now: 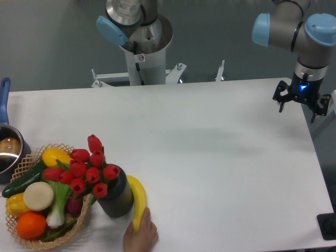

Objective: Pick up the flowers from the vase
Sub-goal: 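Move the open gripper from its raised pose toward the tulip vase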

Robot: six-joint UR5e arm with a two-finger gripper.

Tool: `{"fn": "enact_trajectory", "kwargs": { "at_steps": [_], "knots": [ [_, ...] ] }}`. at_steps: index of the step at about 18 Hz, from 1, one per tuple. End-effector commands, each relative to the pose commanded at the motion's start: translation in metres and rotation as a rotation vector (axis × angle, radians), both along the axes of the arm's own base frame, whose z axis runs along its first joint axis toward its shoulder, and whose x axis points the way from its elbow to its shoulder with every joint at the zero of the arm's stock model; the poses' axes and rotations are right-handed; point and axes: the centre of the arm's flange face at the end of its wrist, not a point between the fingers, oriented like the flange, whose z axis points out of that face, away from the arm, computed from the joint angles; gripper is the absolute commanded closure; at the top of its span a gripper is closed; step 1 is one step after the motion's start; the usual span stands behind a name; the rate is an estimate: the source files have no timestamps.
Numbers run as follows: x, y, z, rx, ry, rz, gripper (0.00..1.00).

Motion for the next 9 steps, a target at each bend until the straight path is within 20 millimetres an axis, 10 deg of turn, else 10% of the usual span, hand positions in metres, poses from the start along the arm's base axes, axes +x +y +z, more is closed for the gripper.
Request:
{"fn": "enact_trajectory", "kwargs": {
  "at_steps": [9],
  "knots": [
    [0.047,0.05,-0.013,0.051,-0.038,0.056,0.0]
  ]
}}
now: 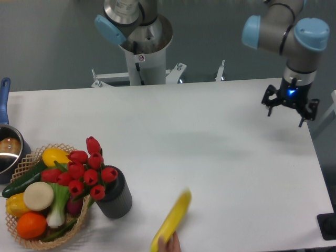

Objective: Pick up the flowers from the vase
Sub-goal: 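Move the open gripper from its raised pose toward the tulip vase, then lower the open gripper around the red tulip stems above the vase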

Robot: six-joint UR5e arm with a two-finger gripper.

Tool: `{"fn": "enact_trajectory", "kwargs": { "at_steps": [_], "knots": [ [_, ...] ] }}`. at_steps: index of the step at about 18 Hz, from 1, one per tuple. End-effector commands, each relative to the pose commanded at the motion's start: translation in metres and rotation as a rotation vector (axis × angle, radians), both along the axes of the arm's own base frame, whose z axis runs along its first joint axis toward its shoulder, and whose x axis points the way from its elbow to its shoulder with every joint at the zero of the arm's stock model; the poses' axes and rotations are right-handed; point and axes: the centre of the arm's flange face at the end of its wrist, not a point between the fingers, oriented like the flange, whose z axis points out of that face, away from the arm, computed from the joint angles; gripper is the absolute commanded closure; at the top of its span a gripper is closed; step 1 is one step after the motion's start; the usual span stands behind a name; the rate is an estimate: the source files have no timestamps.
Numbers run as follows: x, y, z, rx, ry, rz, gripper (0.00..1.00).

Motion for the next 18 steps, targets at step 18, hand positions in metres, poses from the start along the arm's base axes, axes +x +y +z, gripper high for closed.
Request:
{"fn": "enact_trajectory", "kwargs": {
  "at_steps": [18],
  "knots": [
    [0.144,0.137,0.02,0.697,-0.328,-0.218,0.0]
  ]
}}
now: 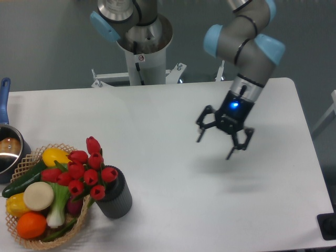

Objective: Pick up the flowers from the vase
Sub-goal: 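Lower the open gripper around the red tulip stems above the vase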

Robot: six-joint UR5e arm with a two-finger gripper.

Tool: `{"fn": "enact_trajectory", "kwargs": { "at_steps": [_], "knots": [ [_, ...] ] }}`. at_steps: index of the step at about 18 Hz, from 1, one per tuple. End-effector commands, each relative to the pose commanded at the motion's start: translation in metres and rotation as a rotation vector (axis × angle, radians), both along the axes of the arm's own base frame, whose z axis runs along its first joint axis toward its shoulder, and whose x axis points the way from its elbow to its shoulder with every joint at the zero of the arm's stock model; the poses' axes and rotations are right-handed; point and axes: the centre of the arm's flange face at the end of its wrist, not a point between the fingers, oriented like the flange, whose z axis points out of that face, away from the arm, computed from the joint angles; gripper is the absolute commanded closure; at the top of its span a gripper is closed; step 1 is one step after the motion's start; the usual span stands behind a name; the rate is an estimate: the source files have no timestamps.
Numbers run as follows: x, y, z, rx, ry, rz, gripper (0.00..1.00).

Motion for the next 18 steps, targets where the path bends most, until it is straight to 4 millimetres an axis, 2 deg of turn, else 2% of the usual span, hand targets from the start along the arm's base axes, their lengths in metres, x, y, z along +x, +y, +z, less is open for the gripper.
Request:
{"fn": "enact_trajectory", "kwargs": {
  "at_steps": [2,3,6,9,11,14,16,18],
  "knots": [
    [0.031,0.022,0.021,0.047,-0.028,-0.038,0.0],
    [0.04,0.028,0.028,0.061,-0.041,-0.047,0.0],
    [0.065,0.048,0.033,0.072,-0.054,-0.097,0.0],
    [0.081,0.061,0.039,0.128,-0.084,-0.141,0.0],
    [0.096,0.074,0.038,0.139,-0.089,-0.179,0.0],
    [0.108,0.09,0.028,0.136,-0.094,-0.217,0.0],
    [0.11,0.095,0.025,0.136,-0.098,-0.227,0.0],
    [0.112,0.109,0.02,0.132,-0.105,-0.249,0.0]
  ]
}}
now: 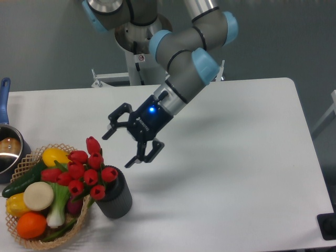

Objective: Pick up the flowers from the vase
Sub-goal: 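Lower the open gripper around the red tulip stems above the vase, then close the gripper on the tulip stems at the vase rim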

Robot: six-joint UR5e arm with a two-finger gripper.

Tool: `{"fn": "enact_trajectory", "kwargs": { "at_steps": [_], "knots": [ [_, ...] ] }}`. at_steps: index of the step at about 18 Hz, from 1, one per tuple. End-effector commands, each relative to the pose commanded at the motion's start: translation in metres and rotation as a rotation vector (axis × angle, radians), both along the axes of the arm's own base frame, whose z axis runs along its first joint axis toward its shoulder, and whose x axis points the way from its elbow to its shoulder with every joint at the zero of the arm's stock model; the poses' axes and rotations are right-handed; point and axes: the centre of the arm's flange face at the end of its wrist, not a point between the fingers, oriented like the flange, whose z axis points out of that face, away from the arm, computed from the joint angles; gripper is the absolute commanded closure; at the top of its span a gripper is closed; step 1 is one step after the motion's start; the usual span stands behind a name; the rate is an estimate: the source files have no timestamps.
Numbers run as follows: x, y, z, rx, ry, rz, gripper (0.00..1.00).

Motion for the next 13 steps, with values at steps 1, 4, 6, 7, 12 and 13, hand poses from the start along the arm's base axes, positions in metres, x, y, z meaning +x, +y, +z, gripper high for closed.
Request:
{"fn": "enact_trajectory", "kwargs": {
  "at_steps": [1,4,6,7,12,13],
  "knots": [
    [0.0,0.007,-0.002,0.0,0.0,-0.009,0.0],
    [0.003,0.022,-0.006,-0.007,-0.014,-0.026,0.0],
    [0.003,0.03,-0.008,-0.004,-0.021,-0.034,0.0],
    [0.003,0.034,-0.009,-0.007,-0.025,-0.037,0.0],
    [0.015,0.046,-0.01,-0.015,-0.042,-0.056,0.0],
    [0.016,0.046,-0.009,-0.008,-0.048,-0.06,0.01]
  ]
}}
